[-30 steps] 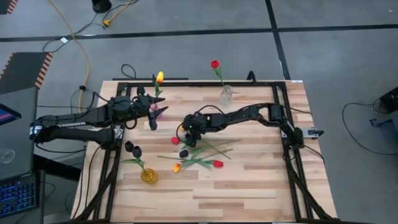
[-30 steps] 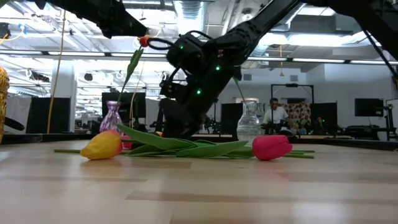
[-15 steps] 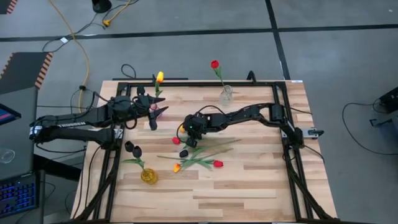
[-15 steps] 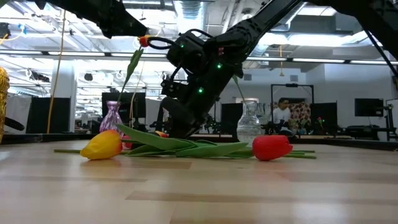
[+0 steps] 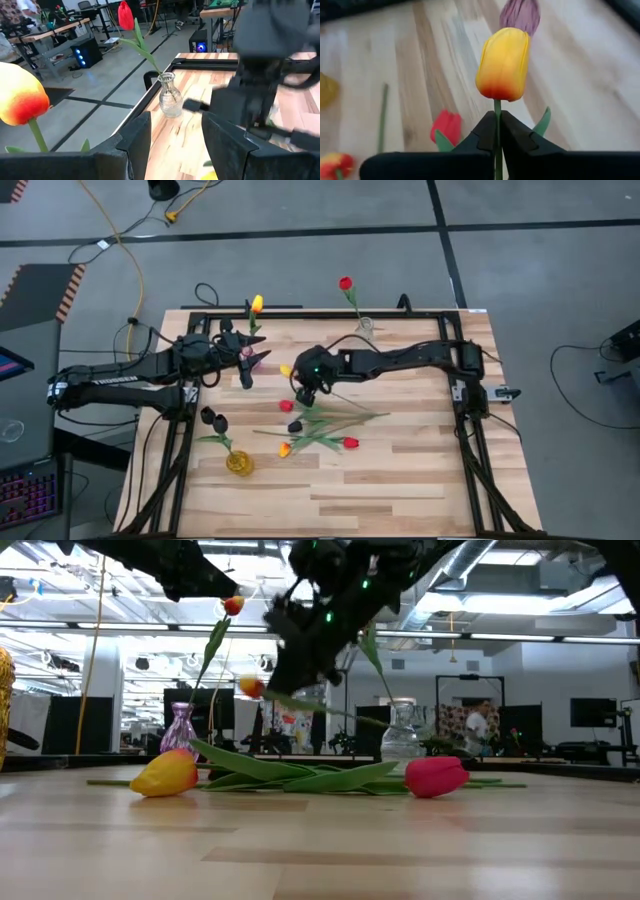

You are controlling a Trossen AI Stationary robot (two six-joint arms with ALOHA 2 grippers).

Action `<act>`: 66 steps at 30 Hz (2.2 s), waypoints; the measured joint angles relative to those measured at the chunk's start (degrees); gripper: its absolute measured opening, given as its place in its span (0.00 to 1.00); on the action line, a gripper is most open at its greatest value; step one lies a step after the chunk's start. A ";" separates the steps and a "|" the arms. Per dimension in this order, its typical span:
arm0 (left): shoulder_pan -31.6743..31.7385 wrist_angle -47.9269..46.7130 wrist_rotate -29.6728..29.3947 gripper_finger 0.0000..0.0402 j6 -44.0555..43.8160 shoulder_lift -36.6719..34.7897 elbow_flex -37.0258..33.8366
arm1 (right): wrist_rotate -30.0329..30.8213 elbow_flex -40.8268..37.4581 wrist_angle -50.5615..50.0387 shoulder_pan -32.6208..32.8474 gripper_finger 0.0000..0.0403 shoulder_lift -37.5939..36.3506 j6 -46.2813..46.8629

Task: Sort flowers into vase by color
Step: Put the top yellow tulip into the purple vase

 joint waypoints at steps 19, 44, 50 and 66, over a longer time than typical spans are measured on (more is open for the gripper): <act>0.00 2.44 -0.13 0.41 2.14 -6.16 -0.02 | 1.29 0.03 23.88 -0.17 0.08 -12.66 -14.97; 0.02 1.13 -0.28 0.41 5.57 -13.14 -0.02 | -8.25 0.82 100.01 -3.83 0.09 12.97 -16.65; 0.02 0.99 -0.48 0.41 5.49 -13.20 -0.02 | -10.16 11.26 98.25 -4.39 0.08 18.75 -15.54; 0.04 1.12 -3.19 0.41 7.93 -13.20 -0.02 | -11.37 26.12 94.21 -5.46 0.09 27.67 -16.02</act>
